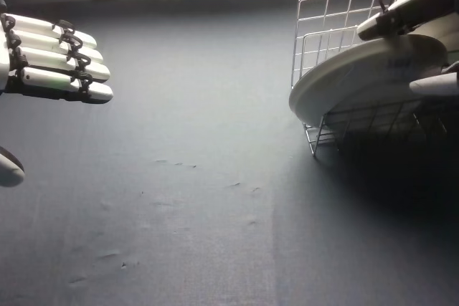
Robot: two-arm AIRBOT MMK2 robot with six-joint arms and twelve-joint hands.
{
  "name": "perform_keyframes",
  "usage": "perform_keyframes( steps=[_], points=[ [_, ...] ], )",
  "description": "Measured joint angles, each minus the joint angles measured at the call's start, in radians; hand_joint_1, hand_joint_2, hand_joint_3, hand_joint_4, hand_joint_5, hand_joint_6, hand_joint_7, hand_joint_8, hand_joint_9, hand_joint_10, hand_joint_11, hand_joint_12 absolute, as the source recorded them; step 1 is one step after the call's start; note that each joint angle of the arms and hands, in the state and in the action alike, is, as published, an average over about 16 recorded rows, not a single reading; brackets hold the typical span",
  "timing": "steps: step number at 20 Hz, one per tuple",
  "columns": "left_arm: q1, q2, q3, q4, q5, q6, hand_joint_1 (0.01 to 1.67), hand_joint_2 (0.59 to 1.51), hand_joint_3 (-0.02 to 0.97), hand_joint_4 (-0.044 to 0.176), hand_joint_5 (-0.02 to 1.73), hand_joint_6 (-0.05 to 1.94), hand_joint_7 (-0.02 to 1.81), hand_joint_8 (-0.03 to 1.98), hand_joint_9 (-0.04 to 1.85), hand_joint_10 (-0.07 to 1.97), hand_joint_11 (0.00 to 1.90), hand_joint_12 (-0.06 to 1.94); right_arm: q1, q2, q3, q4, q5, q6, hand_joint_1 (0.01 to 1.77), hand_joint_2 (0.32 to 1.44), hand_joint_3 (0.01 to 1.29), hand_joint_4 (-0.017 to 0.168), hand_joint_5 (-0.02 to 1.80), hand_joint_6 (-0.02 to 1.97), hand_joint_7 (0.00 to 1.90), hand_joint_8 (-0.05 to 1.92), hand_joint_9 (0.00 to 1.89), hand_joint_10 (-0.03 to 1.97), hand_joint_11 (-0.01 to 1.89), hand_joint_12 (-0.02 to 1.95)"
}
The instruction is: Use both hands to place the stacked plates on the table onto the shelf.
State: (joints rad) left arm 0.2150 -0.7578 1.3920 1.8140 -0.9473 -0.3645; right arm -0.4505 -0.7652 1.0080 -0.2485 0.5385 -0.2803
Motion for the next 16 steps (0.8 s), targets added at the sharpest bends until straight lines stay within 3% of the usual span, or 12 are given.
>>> perform_keyframes(
  steps=[3, 7, 16],
  points=[
    [0.001, 0.000, -0.006, -0.005, -0.009, 0.003, 0.01, 1.133, 0.005, 0.000, 0.07, 0.01, 0.03, 0.00, 0.02, 0.01, 0.02, 0.01, 0.013, -0.002, 0.000, -0.032, 0.016, -0.001, 1.08, 1.07, 0.01, -0.004, 0.63, 0.02, 0.72, 0.01, 0.68, 0.03, 0.26, 1.14],
    [0.028, 0.000, -0.019, -0.031, -0.030, 0.024, 0.01, 1.134, 0.005, 0.000, 0.07, 0.01, 0.03, 0.00, 0.02, 0.01, 0.02, 0.01, 0.035, -0.004, -0.001, -0.131, 0.052, -0.002, 0.92, 1.08, 0.01, -0.003, 0.54, 0.02, 0.64, 0.01, 0.61, 0.02, 0.17, 1.15],
    [0.102, -0.006, -0.034, -0.101, -0.076, 0.080, 0.02, 1.138, 0.006, 0.000, 0.06, 0.01, 0.02, 0.00, 0.02, 0.01, 0.02, 0.01, 0.090, -0.013, -0.001, -0.572, 0.167, -0.014, 0.58, 1.03, 0.01, 0.002, 0.27, 0.02, 0.37, 0.01, 0.36, 0.01, 0.04, 0.93]
  ],
)
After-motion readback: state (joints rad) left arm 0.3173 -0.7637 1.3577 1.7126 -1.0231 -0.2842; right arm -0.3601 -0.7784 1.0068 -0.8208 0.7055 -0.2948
